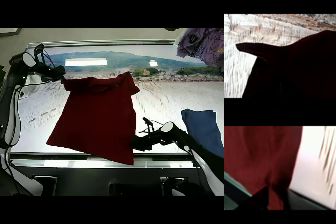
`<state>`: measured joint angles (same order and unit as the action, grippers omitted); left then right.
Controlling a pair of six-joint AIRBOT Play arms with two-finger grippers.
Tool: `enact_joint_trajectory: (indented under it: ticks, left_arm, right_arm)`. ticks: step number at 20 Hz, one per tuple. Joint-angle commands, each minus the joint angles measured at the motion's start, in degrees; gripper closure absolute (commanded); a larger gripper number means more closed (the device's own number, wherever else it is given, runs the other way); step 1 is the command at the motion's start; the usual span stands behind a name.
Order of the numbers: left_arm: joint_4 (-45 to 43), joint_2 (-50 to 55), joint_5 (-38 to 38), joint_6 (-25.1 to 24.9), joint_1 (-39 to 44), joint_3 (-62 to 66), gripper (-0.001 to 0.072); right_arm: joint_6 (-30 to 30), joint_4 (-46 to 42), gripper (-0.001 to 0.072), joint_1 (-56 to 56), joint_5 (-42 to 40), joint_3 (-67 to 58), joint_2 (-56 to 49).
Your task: Fold the clothes and pants, and hang the long-sleeved shirts on hangers.
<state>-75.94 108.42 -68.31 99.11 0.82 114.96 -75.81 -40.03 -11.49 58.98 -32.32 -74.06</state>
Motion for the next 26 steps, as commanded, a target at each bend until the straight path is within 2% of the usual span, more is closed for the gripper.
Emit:
enact_joint_trajectory:
  ticks: [1, 3, 6, 7, 9, 14, 17, 20, 21, 22, 23, 26]
  left_arm:
    - [0.07, 0.04, -0.74, -0.04, -0.07, 0.04, 0.069]
    - [0.04, 0.04, -1.33, -0.04, -0.09, 0.04, 0.069]
    - [0.04, 0.02, -2.05, -0.07, -0.07, 0.04, 0.069]
    - [0.04, 0.02, -2.29, -0.04, -0.09, 0.04, 0.069]
    - [0.04, 0.02, -2.78, -0.04, -0.07, 0.04, 0.069]
    - [0.04, 0.04, -5.86, -0.04, -0.04, 0.02, 0.069]
    - [0.04, 0.04, -6.71, -0.04, -0.02, 0.02, 0.069]
    - [0.04, 0.04, -6.75, -0.04, -0.02, 0.02, 0.0689]
    - [0.04, 0.04, -6.82, -0.04, -0.02, 0.02, 0.069]
    - [0.04, 0.04, -7.17, -0.04, -0.02, 0.02, 0.069]
    - [0.07, 0.04, -7.45, -0.04, -0.02, 0.02, 0.0689]
    - [0.04, 0.04, -8.26, -0.07, -0.02, 0.02, 0.069]
  right_arm:
    - [1.73, 2.34, 0.068, -0.48, 0.9, -4.52, -0.04]
    - [-1.31, -5.95, 0.0686, -0.48, 0.66, -13.25, -0.04]
    - [-15.47, -25.38, 0.0686, 0.09, -3.89, -28.06, -0.46]
    - [-19.04, -27.87, 0.0686, 1.7, -4.24, -32.15, -1.29]
    - [-23.32, -27.32, 0.0687, 7.82, -3.39, -39.28, -4.0]
    - [-23.45, -25.35, 0.0689, 21.94, -7.04, -51.71, -10.45]
    - [-26.03, -23.17, 0.0689, 27.45, -8.2, -53.66, -12.28]
    - [-24.26, -23.5, 0.0667, 29.09, -5.25, -53.66, -12.35]
    - [-24.09, -23.52, 0.0485, 29.53, -3.85, -53.68, -12.24]
    - [-24.0, -22.86, 0.0185, 30.18, -1.33, -53.68, -12.11]
    - [-22.64, -21.84, 0.0042, 30.99, 1.57, -53.68, -11.93]
    - [-14.53, -18.99, 0.0048, 35.21, 14.19, -53.48, -10.56]
